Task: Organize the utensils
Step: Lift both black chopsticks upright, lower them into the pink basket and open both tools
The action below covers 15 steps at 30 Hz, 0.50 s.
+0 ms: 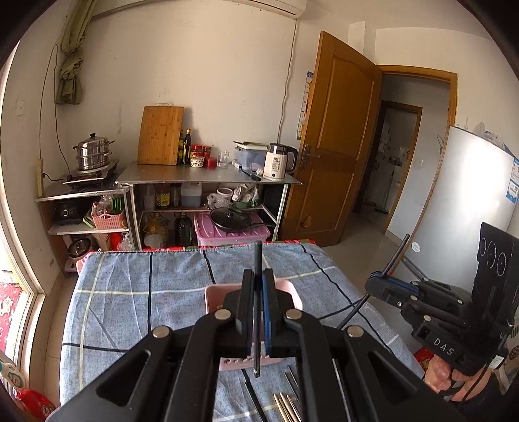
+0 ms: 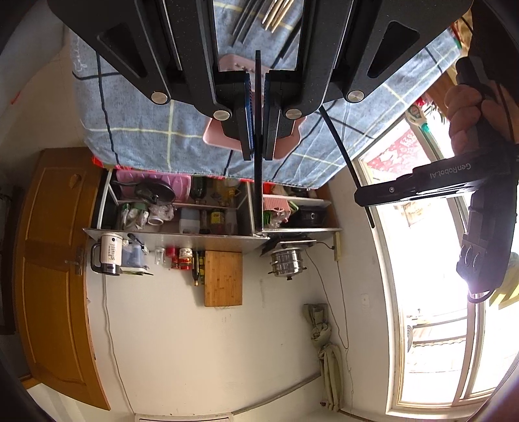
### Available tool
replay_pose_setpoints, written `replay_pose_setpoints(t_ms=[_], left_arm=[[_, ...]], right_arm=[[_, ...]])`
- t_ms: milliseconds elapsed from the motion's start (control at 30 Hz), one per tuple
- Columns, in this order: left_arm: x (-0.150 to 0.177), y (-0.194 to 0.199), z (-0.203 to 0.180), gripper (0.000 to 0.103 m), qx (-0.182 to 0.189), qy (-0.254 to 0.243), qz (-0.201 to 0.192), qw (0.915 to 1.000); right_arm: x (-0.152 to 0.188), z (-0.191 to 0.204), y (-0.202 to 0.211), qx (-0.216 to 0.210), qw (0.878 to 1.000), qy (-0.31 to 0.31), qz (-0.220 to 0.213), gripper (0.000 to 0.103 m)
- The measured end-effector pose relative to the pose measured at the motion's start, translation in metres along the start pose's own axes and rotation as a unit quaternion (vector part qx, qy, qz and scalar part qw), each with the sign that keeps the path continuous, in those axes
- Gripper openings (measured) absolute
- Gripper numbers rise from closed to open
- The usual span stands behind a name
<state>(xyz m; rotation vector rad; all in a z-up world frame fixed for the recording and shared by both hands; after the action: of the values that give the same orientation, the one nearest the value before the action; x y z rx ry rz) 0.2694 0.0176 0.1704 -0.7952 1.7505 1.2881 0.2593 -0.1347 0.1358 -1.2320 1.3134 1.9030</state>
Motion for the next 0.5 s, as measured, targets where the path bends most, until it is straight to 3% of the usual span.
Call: replay_pose_setpoints(t_ms=[233,500], left_arm=[[-0.032,-0.012,0.013,0.005,-0.011,0.003,-0.029,0.9995],[-0.018,-0.045,0.027,0.005,-0.012,0.006,-0.016,0.9998]], right_arm=[[-0.035,-0.001,-0.017,-0.008,0.999,-0.019,-0.032,0.005],[-0.030,0.005,-0.056,-0.015,0.999,-0.029,-0.020,0.005]])
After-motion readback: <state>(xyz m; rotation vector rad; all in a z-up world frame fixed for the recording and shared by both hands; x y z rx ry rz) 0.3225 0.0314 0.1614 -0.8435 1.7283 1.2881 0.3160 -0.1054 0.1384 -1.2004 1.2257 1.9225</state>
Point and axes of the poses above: each gripper's, at about its wrist camera, not at the fingertips, and y roughly against the way its jaws point, z to its left, x to its underside, the point moved 9 cm from there along -y, roughly the way its jaws point
